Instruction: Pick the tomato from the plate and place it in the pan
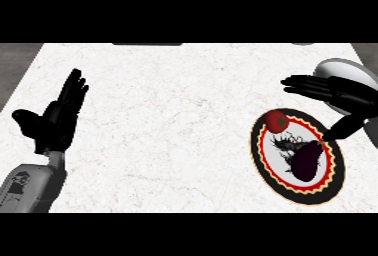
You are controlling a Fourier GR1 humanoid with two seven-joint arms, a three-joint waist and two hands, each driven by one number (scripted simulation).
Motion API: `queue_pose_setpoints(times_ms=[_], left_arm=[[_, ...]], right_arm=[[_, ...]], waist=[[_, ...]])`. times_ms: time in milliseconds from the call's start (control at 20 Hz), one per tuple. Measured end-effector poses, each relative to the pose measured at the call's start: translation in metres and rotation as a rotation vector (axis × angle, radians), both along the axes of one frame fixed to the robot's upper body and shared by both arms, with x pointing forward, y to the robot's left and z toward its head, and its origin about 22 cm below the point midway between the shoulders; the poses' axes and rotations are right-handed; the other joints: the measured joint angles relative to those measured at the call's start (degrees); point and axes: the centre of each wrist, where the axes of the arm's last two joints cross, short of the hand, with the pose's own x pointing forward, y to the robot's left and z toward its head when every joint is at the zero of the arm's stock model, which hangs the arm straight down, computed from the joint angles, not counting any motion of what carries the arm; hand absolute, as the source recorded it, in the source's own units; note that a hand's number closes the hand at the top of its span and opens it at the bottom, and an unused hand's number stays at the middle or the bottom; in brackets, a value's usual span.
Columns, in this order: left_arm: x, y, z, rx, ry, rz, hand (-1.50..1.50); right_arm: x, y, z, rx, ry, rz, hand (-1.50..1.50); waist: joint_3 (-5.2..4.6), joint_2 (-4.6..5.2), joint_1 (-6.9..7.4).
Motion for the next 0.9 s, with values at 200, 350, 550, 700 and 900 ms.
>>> queue_pose_setpoints(times_ms=[200, 350, 550, 700, 900], left_arm=[[-0.007, -0.002, -0.001, 0.002, 0.002, 0.001, 0.0], [-0.009, -0.002, 0.001, 0.004, 0.001, 0.002, 0.0], [-0.008, -0.002, 0.009, 0.001, 0.002, 0.005, 0.0], [-0.007, -0.001, 0.007, 0.006, 0.003, 0.004, 0.0], [-0.008, 0.004, 0.008, 0.008, 0.001, 0.007, 0.0]], right_arm=[[-0.002, 0.001, -0.008, -0.032, -0.004, 0.007, -1.5], [-0.001, 0.009, -0.018, -0.06, -0.003, 0.02, -1.5], [-0.003, 0.02, -0.024, -0.126, -0.037, 0.027, -1.5], [-0.001, 0.021, -0.026, -0.169, -0.06, 0.014, -1.5], [-0.001, 0.033, -0.029, -0.214, -0.088, -0.003, -1.5]], waist=[[0.01, -0.1, -0.16], [0.0, -0.12, -0.17], [0.01, -0.18, -0.35], [-0.01, -0.16, -0.4], [-0.01, -0.19, -0.44]])
